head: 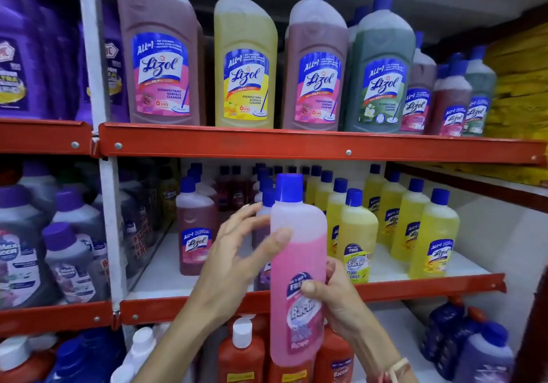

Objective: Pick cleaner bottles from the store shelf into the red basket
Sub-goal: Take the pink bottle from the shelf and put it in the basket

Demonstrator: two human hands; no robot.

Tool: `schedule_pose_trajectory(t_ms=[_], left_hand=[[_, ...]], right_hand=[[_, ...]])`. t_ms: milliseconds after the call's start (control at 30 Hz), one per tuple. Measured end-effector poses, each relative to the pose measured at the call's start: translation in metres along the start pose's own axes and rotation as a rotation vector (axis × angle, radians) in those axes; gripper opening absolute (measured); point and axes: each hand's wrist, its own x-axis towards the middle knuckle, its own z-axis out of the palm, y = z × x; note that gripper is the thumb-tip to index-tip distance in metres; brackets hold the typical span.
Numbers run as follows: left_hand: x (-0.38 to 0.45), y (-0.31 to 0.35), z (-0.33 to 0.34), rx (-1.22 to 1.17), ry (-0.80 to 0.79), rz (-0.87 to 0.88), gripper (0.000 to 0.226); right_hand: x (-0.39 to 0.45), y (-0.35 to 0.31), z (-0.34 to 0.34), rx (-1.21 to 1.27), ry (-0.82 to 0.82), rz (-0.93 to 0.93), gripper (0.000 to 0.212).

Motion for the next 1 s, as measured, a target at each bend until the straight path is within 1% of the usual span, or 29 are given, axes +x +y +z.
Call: schedule_pose_trajectory(t_ms=[67,100,133,267,333,433,567,700,767,867,1000], left_hand=[[0.004,0.016,0.016,-0.054,-0.056,0.008,0.046],[0.005,0.019,0.022,-0.081,-0.046,0.003,0.038],[0.004,0.019,0.028,-0.099,-0.025,-0.011,0.036],[-0.005,-0.001,0.046,-0.183,0.007,-0.096,0.041],[-0.016,-0.016,0.058,-0.166,-0.015,-0.11,0.042],[-0.04,-0.042,0.079,-0.132,-0.025,-0.136,0.045],[-0.076,-0.081,0.103,-0.076,-0.045,-0.21,0.049],[-0.121,-0.124,0.123,0.024,-0.173,-0.303,0.05],[-0.146,-0.145,0.133,0.028,-0.206,-0.382,0.052],[-0.182,-0.179,0.146,0.053,-0.211,-0.507,0.057],[-0.225,-0.214,0.161,0.026,-0.194,-0.738,0.066]], right_hand=[[-0.004,-0.001,-0.002,-0.089,0.074,-0.055,0.07],[-0.006,-0.002,-0.003,-0.115,0.103,-0.077,0.066],[-0.01,-0.001,-0.005,-0.128,0.12,-0.089,0.063],[-0.029,0.005,-0.019,-0.232,0.165,-0.043,0.053],[-0.045,0.011,-0.029,-0.26,0.159,0.008,0.045],[-0.069,0.027,-0.042,-0.267,0.131,0.122,0.042],[-0.101,0.06,-0.063,-0.335,0.087,0.278,0.044],[-0.139,0.109,-0.083,-0.438,0.086,0.416,0.054],[-0.159,0.137,-0.091,-0.507,0.072,0.477,0.058],[-0.182,0.174,-0.096,-0.653,0.063,0.54,0.063],[-0.205,0.213,-0.093,-0.756,0.043,0.682,0.078]])
